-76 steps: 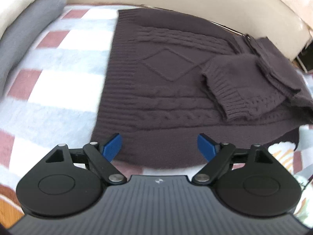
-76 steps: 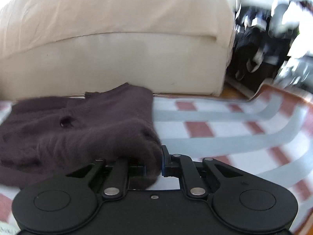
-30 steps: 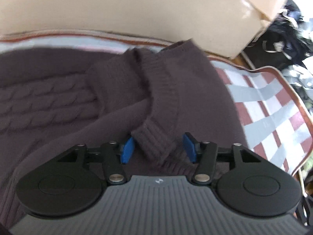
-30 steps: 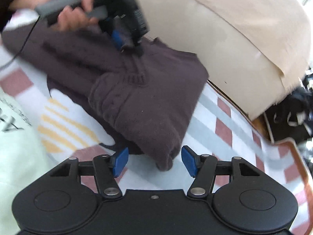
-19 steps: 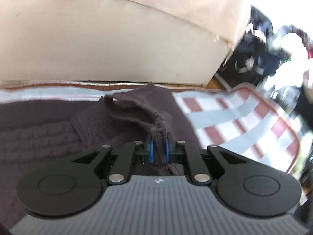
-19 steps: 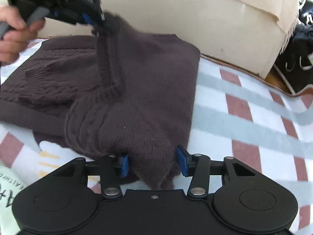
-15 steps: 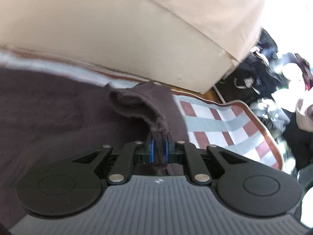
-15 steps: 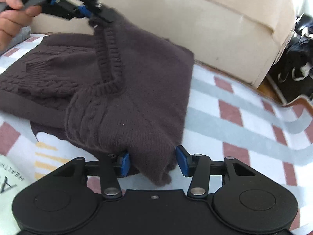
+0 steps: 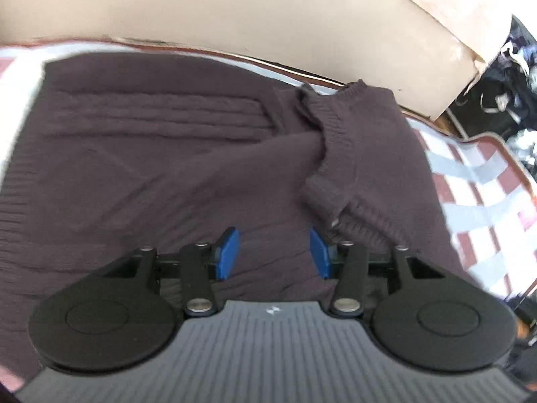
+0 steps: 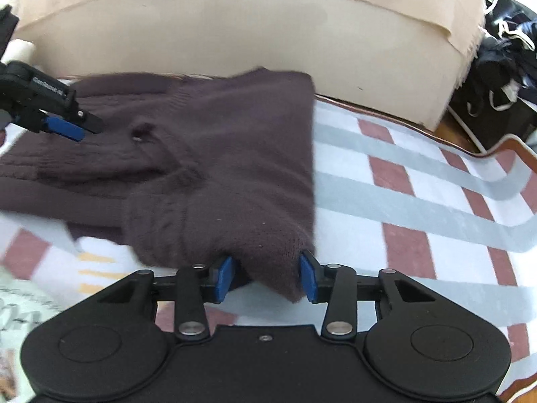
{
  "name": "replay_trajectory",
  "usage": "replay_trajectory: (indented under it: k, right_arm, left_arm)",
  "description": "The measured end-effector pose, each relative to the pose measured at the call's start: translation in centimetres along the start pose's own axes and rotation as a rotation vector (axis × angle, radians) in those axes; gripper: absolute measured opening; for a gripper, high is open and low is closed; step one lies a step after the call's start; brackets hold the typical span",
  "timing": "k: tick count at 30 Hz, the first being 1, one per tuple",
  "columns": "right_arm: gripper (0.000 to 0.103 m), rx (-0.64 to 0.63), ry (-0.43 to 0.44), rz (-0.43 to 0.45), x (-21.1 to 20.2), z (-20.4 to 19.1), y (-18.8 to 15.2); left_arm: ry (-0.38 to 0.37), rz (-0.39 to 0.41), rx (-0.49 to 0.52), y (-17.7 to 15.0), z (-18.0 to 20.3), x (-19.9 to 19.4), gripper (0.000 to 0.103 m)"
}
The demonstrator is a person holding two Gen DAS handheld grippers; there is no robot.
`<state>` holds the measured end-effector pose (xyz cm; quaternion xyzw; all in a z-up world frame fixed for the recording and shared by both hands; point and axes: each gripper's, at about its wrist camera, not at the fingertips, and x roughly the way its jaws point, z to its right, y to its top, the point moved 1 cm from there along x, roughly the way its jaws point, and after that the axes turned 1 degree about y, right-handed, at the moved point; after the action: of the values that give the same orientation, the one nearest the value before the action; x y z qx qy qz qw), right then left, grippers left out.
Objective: Fold clothes
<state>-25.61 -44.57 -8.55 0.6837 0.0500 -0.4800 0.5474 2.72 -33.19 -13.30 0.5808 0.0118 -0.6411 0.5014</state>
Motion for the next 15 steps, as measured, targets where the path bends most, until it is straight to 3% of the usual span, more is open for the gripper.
replay_trajectory:
  k: [2,6,10,12,15]
  right_arm:
    - [0.052,0.031,0.044,0.041,-1.2,-0.6,0.2]
    - [0.051,0.105,0.189,0.135,-3.5,-2.0,1.4]
    - [0.052,0.067,0.258,0.132,-3.5,-5.3,3.4]
    - [0.052,0.038,0.290,0.117,-3.0,-7.4,4.2]
    - [0.052,-0.013,0.326,0.089,-2.2,-10.8,5.1]
  left_arm:
    - [0.042,0.001,0.017,-1.2,-1.7,-1.9,0.046]
    - [0.154,-0.060,-0.049,-2.6,-7.6,-5.2,0.046]
    - [0.241,-0.082,-0.151,-5.0,-13.2,-9.1,0.051]
    - [0.235,-0.089,-0.215,-6.2,-15.1,-10.1,0.051]
    - [0.118,-0.068,-0.315,-7.5,-16.9,-11.6,0.051]
